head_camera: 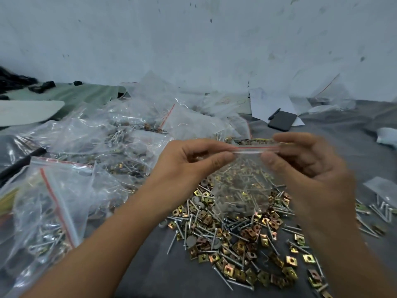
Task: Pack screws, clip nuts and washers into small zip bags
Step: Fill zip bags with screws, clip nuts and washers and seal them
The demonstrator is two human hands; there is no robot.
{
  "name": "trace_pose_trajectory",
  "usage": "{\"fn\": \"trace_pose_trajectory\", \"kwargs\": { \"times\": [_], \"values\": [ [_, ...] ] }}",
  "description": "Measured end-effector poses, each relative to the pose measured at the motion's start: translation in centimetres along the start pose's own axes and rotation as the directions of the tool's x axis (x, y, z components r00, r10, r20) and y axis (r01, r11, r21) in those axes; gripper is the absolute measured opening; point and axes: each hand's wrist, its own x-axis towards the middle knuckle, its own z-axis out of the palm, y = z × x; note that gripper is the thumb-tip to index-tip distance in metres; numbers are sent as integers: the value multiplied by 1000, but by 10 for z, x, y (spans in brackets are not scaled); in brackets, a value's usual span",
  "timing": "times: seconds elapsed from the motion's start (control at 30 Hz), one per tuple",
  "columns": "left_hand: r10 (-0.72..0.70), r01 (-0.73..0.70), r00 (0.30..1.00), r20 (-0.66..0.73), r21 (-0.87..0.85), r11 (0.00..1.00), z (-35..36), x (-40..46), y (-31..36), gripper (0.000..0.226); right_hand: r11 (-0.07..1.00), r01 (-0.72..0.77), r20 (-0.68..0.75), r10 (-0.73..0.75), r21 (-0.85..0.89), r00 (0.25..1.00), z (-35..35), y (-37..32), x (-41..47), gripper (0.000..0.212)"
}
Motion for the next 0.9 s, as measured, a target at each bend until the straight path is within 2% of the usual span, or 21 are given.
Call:
{"fn": "trace_pose_trajectory", "kwargs": {
  "times": [0.13,0.3,0.53,0.67,0.8,0.9],
  "values": [
    [-31,32,999,-27,13,999,5,1,1,18,997,-38,-76,44,73,996,-1,7,1,30],
    [-7,8,998,-63,13,1000,9,3,-1,9,985,-48,-70,61,168,996,-5,7,1,34],
    [46,-42,994,-97,44,998,16,7,-2,9,983,-60,-74,74,174,994,-11,4,3,32],
    [63,-56,992,-105,60,997,20,10,-1,10,978,-53,-51,65,202,997,-14,2,3,32],
    [69,-66,993,-94,32,997,24,13,-1,7,976,-108,80,94,192,992,-11,0,1,43],
    [63,-59,995,-71,57,997,27,13,-2,6,974,-150,48,144,171,988,-3,1,-3,40]
  ]
}}
